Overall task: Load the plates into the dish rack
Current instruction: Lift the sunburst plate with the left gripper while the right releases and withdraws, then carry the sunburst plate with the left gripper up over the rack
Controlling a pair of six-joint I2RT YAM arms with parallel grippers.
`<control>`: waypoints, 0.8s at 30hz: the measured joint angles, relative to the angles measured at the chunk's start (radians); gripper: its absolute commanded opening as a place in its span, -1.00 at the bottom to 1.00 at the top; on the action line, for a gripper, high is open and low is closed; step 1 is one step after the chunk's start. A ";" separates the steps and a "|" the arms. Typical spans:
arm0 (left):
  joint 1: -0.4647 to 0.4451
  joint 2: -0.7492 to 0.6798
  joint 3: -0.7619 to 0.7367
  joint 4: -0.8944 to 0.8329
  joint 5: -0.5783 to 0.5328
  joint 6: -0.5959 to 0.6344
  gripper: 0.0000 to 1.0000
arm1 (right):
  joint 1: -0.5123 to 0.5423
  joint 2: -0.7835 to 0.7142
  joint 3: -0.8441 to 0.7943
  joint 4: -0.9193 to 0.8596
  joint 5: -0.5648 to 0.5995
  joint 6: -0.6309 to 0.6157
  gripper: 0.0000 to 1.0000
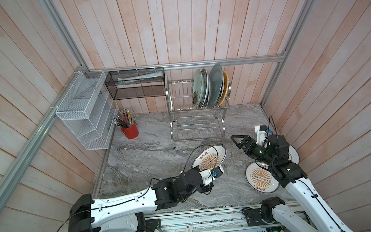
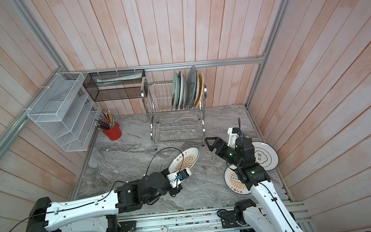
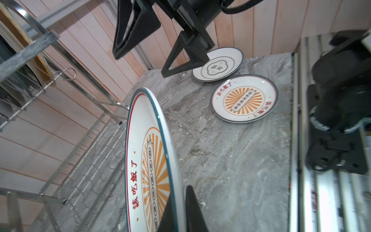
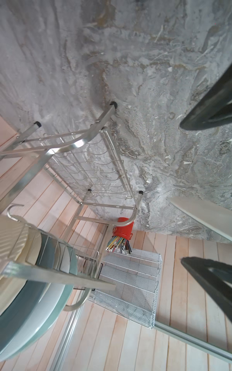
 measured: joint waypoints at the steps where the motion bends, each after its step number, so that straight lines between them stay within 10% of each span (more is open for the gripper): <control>1: 0.000 -0.044 -0.006 -0.029 0.034 -0.049 -1.00 | -0.027 -0.006 -0.006 0.033 -0.033 -0.012 0.96; 9: -0.001 -0.296 0.123 -0.206 0.099 -0.378 -1.00 | -0.139 -0.025 -0.158 0.295 -0.292 -0.051 0.96; 24: 0.094 -0.027 0.816 -0.235 -0.196 -0.454 -1.00 | -0.136 -0.173 -0.344 0.496 -0.435 -0.045 0.96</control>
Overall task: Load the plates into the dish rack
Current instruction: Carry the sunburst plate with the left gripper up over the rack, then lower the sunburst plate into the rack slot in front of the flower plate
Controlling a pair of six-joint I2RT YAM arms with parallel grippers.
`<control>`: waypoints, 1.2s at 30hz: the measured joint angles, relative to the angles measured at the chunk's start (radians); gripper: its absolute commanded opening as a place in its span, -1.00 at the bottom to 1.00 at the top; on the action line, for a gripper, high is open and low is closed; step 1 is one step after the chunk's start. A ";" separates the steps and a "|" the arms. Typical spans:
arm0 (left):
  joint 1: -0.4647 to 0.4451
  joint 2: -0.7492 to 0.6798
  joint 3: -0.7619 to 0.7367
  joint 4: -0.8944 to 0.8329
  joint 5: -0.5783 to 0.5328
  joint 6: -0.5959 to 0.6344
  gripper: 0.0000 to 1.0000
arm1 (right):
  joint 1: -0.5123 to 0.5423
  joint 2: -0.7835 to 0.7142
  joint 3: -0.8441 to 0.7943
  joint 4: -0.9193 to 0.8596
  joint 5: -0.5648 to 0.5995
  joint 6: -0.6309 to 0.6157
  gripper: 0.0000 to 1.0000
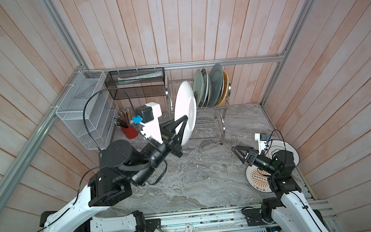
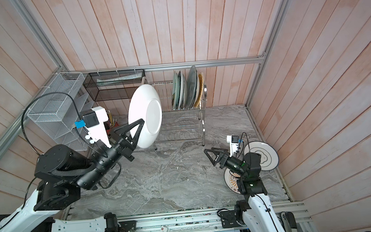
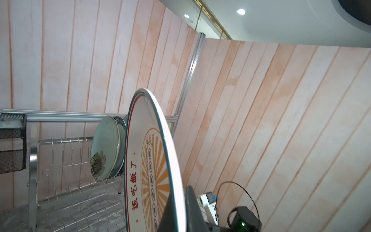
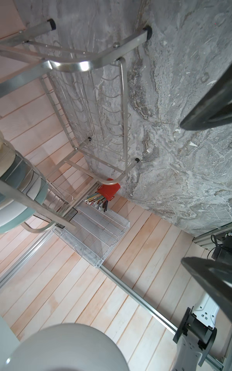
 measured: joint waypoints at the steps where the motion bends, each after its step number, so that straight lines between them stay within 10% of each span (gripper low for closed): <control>1: 0.027 0.037 0.031 0.002 0.003 0.000 -1.00 | 0.000 -0.016 0.000 0.000 -0.002 0.001 0.96; 16: 0.483 0.492 0.314 -0.024 0.300 -0.073 -1.00 | 0.006 -0.174 -0.027 -0.142 -0.004 0.033 0.96; 36: 0.610 0.853 0.676 -0.109 0.421 -0.106 -1.00 | 0.008 -0.201 0.043 -0.307 0.005 -0.028 0.96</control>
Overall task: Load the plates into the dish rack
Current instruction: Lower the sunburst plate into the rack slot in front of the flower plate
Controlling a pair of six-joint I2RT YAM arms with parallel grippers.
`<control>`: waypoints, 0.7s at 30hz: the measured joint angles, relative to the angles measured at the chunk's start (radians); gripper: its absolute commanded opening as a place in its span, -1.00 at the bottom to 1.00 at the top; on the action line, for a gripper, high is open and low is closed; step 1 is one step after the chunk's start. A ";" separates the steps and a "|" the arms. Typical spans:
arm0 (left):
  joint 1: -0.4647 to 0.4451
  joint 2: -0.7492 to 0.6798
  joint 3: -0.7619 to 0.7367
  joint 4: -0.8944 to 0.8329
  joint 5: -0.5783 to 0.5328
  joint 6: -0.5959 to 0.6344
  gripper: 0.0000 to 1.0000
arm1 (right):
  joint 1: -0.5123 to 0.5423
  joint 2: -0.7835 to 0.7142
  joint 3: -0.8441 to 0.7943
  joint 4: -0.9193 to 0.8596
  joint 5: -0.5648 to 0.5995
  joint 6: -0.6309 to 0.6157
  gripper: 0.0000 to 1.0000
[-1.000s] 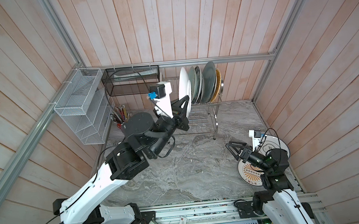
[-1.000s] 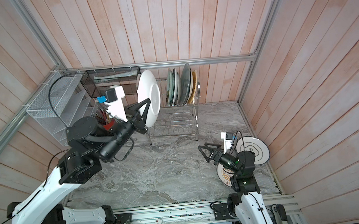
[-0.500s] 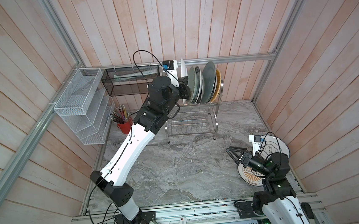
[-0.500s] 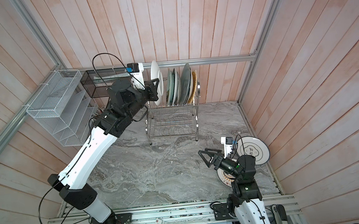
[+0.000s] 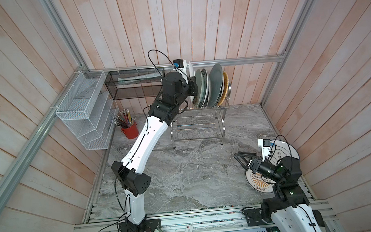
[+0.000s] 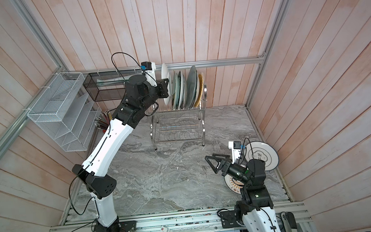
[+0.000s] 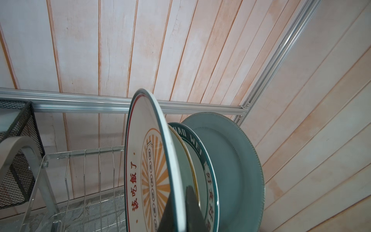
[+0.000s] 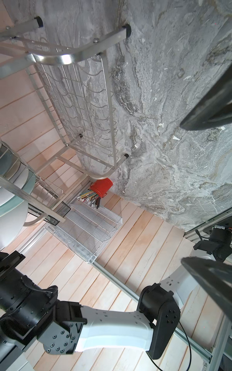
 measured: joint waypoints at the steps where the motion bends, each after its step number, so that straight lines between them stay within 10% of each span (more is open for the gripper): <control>1: 0.002 0.007 0.000 -0.003 0.000 -0.001 -1.00 | 0.000 0.000 0.002 -0.007 0.000 -0.003 0.96; 21: 0.026 0.062 -0.006 -0.003 0.018 -0.030 -1.00 | 0.002 -0.004 0.002 -0.019 0.006 -0.004 0.96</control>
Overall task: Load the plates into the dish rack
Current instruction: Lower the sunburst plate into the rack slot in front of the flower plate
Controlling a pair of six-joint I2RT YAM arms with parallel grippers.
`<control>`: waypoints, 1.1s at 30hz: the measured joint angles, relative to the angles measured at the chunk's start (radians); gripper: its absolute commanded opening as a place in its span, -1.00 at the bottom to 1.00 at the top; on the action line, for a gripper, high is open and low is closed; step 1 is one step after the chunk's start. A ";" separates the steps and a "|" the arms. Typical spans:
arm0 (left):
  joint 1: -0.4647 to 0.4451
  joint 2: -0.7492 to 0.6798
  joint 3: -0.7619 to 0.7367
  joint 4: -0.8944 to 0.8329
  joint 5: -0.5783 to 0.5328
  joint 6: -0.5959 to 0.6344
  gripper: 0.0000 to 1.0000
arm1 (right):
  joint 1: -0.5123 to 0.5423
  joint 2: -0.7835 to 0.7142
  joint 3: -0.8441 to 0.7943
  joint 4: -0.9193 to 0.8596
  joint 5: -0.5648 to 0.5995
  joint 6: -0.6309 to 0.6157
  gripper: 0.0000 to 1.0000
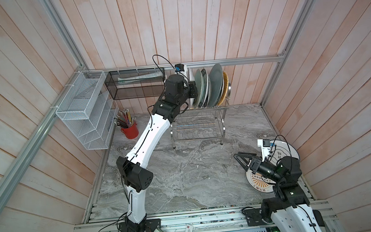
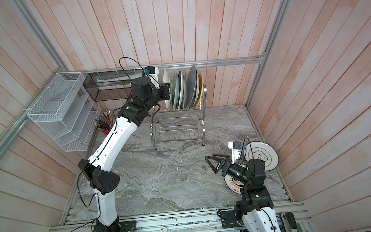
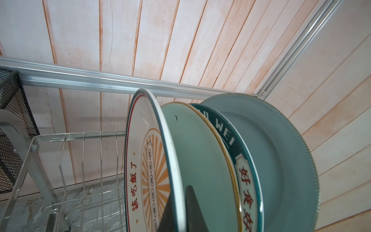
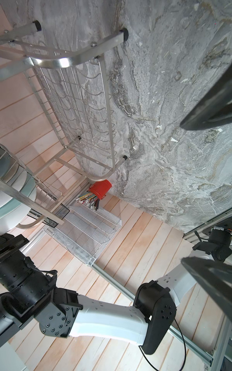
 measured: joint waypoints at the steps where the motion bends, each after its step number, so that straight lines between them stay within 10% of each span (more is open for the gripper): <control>1: 0.000 0.002 0.000 0.001 0.000 0.000 -1.00 | 0.000 -0.001 0.000 0.000 0.000 0.002 0.96; 33: -0.011 0.034 0.014 0.040 -0.071 0.010 -0.94 | 0.000 -0.011 -0.003 0.007 0.000 0.017 0.96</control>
